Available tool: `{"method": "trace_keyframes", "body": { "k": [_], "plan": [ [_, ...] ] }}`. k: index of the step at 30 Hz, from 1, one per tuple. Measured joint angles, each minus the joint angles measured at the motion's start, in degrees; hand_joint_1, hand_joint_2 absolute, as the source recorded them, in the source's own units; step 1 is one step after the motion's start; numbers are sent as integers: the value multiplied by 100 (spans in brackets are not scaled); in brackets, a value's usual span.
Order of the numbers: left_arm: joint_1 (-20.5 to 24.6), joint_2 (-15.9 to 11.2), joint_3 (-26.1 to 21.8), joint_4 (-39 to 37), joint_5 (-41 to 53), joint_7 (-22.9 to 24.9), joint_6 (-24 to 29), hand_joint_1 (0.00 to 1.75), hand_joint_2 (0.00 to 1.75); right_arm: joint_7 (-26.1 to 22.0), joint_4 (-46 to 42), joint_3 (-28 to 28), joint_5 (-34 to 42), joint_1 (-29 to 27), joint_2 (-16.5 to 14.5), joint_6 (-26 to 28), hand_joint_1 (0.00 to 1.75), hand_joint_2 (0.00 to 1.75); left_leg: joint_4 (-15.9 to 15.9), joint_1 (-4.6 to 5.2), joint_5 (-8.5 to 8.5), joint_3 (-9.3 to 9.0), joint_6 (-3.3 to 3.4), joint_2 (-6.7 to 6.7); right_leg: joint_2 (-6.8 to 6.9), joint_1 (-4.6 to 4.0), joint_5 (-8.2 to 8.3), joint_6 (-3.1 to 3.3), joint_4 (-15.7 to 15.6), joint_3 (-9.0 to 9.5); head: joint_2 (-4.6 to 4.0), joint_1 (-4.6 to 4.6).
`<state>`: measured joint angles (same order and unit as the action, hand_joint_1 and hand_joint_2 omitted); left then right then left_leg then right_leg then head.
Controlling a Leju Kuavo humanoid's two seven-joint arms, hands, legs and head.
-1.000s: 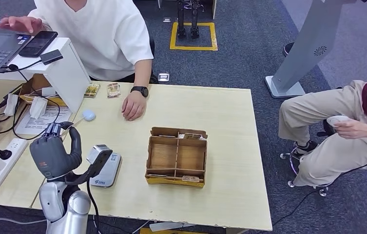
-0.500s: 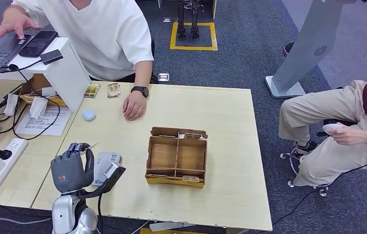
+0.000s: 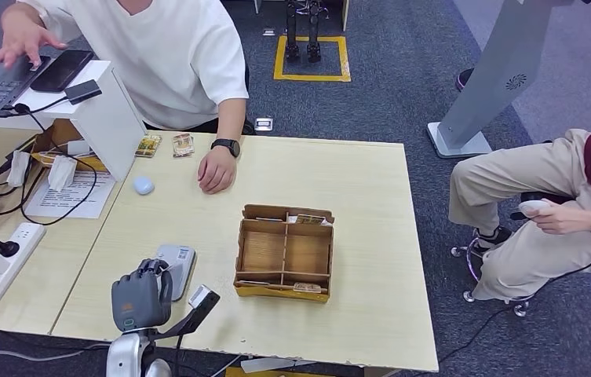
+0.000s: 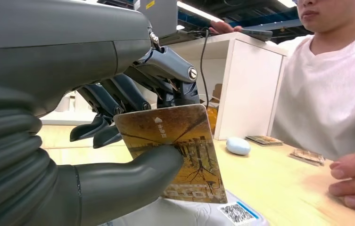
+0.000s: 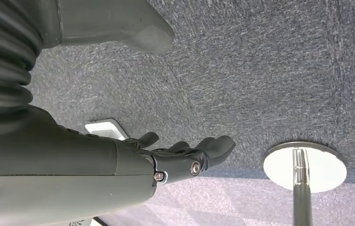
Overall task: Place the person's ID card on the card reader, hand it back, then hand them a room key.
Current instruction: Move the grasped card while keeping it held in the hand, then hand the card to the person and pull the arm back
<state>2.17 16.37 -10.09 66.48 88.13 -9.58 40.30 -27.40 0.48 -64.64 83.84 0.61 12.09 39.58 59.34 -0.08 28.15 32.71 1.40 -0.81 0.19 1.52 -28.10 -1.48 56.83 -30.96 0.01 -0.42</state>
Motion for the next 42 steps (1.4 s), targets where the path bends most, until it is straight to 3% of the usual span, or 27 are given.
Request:
{"method": "trace_keyframes", "body": {
  "k": [30, 32, 37, 42],
  "plan": [
    [98, -27, 242, -716, -140, 511, 9, 175, 175, 2, 0, 9, 40, 2, -57, 1, 0, 175, -2, 0, -1, -27, 0, -1, 5, 0, 1, 0, 0, 32, 2, 1],
    [107, -22, 281, -709, -755, 304, 4, 175, 175, 3, 0, 9, 61, 0, -59, 1, 0, 175, -2, 0, -1, -29, 0, -1, 5, 0, 1, 0, 0, 33, 1, 1],
    [118, 19, 326, -560, -3784, -909, -205, 175, 175, -38, 0, 36, 104, -37, -57, 2, 0, 175, -1, 0, -1, -37, 0, -1, 4, 0, 2, 0, 0, 27, 0, 0],
    [179, 33, 532, -140, -5955, -1729, -838, 175, 175, -157, 2, 98, 167, -82, -45, 2, 0, 175, 0, -1, -5, -27, 0, 6, -4, -1, 7, -1, -1, 9, 0, -1]
  ]
}}
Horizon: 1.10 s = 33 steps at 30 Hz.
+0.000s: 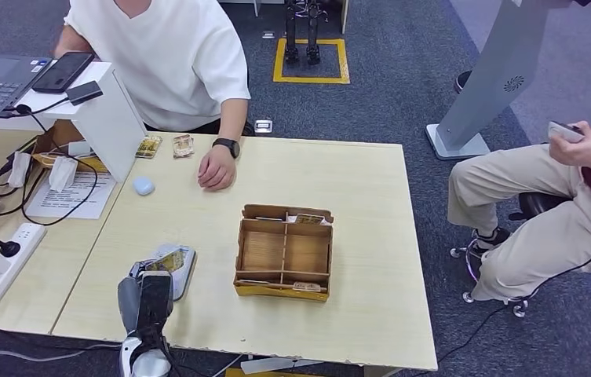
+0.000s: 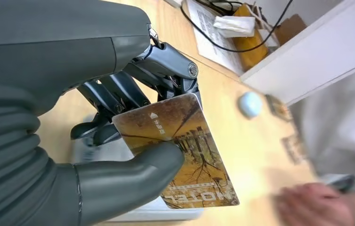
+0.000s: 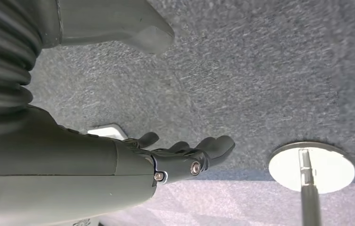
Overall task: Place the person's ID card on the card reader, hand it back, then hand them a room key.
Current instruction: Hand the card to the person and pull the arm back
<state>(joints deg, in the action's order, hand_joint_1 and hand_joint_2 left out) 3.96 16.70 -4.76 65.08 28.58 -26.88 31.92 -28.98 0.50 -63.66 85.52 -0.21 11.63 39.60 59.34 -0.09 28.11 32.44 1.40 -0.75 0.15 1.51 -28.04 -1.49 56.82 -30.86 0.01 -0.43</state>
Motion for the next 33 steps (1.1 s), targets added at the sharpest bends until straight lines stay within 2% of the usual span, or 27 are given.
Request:
{"method": "trace_keyframes", "body": {
  "k": [4, 12, 23, 32, 33],
  "plan": [
    [175, -1, 282, 437, -441, 8, -93, 175, 175, -27, 1, 12, -4, -17, 4, 0, 0, 175, 1, 0, -5, 11, 2, 1, -3, 1, 5, -1, 0, 1, 0, 1],
    [746, -4, 607, 788, -606, 535, 95, 175, 175, 58, 1, -7, -108, 40, 14, 0, 0, 175, 2, 1, -5, 19, 2, -2, -1, 1, 6, -2, 0, -2, 1, 1],
    [1201, -16, 672, 757, -830, 777, 98, 175, 175, 124, 1, -121, -174, 106, 15, 0, 0, 175, 2, 0, -5, 28, 2, -1, -2, 1, 6, -2, 1, -12, -1, 1],
    [2181, -198, 757, 140, -1062, 1083, 342, 175, 175, 336, 1, -350, -327, 272, 15, 0, 0, 175, 4, 1, -16, 29, 3, -3, -1, 1, 11, 0, 1, -12, 0, 1],
    [2267, -204, 779, 70, -1108, 1106, 326, 147, 175, 339, 1, -370, -325, 282, 15, 0, 0, 175, 4, 1, -16, 29, 3, -3, -1, 1, 11, 0, 1, -12, 1, 1]
  ]
}}
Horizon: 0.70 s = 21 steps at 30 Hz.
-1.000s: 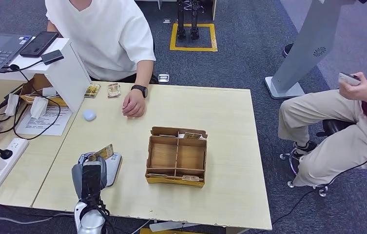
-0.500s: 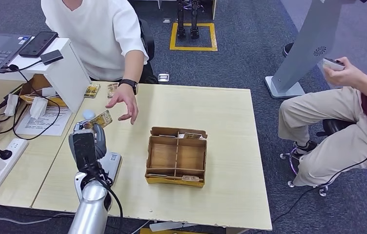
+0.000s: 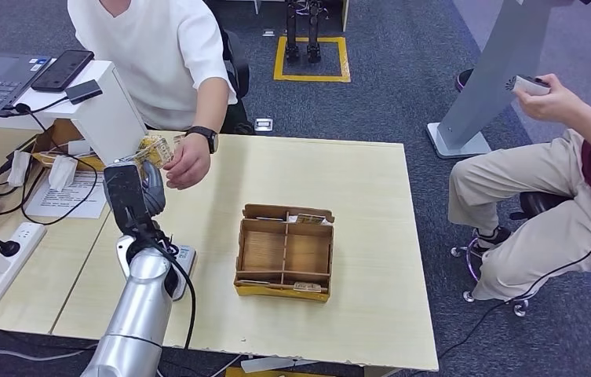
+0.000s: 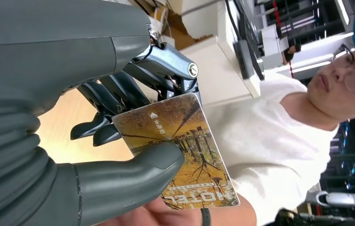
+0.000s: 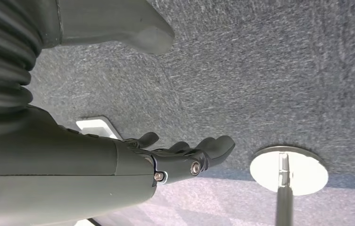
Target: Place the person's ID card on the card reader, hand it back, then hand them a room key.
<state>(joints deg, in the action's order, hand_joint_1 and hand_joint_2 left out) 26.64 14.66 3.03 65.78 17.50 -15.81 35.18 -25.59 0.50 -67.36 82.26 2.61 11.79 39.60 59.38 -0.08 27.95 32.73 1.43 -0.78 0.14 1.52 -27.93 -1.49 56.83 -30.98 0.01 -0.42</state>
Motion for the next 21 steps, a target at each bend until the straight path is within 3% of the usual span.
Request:
{"method": "trace_keyframes", "body": {
  "k": [3, 4, 21],
  "plan": [
    [172, -1, 68, -168, -160, 52, -104, 16, 175, -8, 0, -26, 28, 8, 2, 0, 0, 175, 0, 0, 0, 1, 0, 0, 0, 0, 0, 0, 0, -1, 0, 0],
    [208, -1, 94, -213, -197, 69, -150, 0, 175, -13, 0, -31, 40, 7, 2, 0, 0, 175, 1, 0, 1, 2, 0, 0, 0, 0, 0, 0, 0, -2, 0, 0],
    [316, -67, 492, -462, -392, 253, -441, 0, 175, -85, 0, -53, 149, -4, 4, 0, 0, 175, 0, 0, 1, 9, 0, 0, -1, 0, 0, 0, 0, -9, 1, 0]
  ]
}}
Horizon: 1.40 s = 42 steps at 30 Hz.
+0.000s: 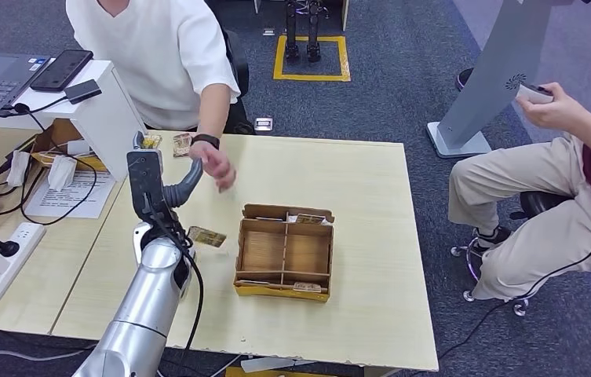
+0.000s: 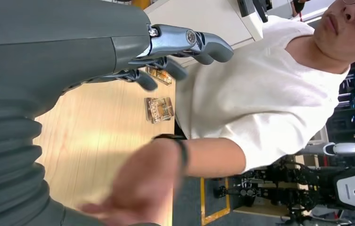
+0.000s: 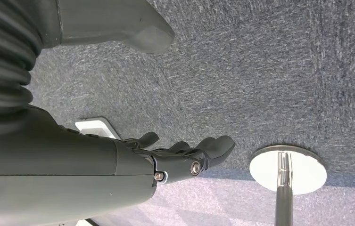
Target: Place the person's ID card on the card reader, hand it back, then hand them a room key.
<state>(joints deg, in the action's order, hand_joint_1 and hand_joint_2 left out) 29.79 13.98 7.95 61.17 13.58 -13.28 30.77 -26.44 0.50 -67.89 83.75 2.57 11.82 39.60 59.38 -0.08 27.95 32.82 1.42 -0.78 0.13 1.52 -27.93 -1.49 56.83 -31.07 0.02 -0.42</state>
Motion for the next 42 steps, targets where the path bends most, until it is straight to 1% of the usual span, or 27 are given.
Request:
{"method": "trace_keyframes", "body": {
  "k": [5, 21, 28, 31, 34, 36, 39, 42],
  "plan": [
    [-15, -51, 91, -29, -73, 40, 4, 0, 175, -20, 0, -2, 60, -5, -1, 0, 0, 175, 0, 0, 0, 3, 0, 0, 0, 0, 0, 0, 0, -3, 0, 0],
    [-57, -125, 144, -77, -182, 33, 43, 0, 175, -91, 0, -2, 113, -56, -2, 0, 0, 175, 0, 0, 0, 6, 0, 0, 0, 0, 0, 0, 0, -5, -2, 0],
    [-77, -145, 179, -78, -203, -54, 93, 0, 175, -116, 0, 7, 110, -72, -2, -2, 0, 175, 0, 0, 0, 7, 0, 0, 1, 0, 0, 0, 0, -6, 0, 0],
    [-126, -161, 201, -60, -195, -203, 209, 0, 175, -133, 0, 44, 106, -88, -2, -2, 0, 175, 0, 0, 0, 6, 0, 0, 0, 0, 0, 0, 0, -6, -1, 0],
    [-305, -168, 212, 112, -251, -415, 332, 0, 175, -200, 0, 118, 167, -138, -5, -2, 0, 175, 0, 0, 1, 7, 0, 0, 0, 0, -1, 0, 0, -6, -1, 0],
    [-512, -175, 240, 372, -364, -599, 344, 0, 175, -263, 0, 198, 223, -193, -12, -2, 0, 175, -1, 0, 2, 8, -1, 0, 0, 0, -2, -1, 0, -7, 0, 0],
    [-906, -205, 335, 915, -676, -888, 165, 0, 175, -360, -2, 324, 266, -282, -27, -2, 0, 175, -1, 0, 5, 11, 2, 0, 1, 0, -5, -3, 0, -11, -2, -1],
    [-1210, -233, 421, 1344, -867, -1010, 4, 0, 175, -412, -2, 420, 280, -340, -39, -2, 0, 175, -1, 0, 6, 16, 4, -1, 3, 0, -6, -3, -1, -13, -1, 0]
  ]
}}
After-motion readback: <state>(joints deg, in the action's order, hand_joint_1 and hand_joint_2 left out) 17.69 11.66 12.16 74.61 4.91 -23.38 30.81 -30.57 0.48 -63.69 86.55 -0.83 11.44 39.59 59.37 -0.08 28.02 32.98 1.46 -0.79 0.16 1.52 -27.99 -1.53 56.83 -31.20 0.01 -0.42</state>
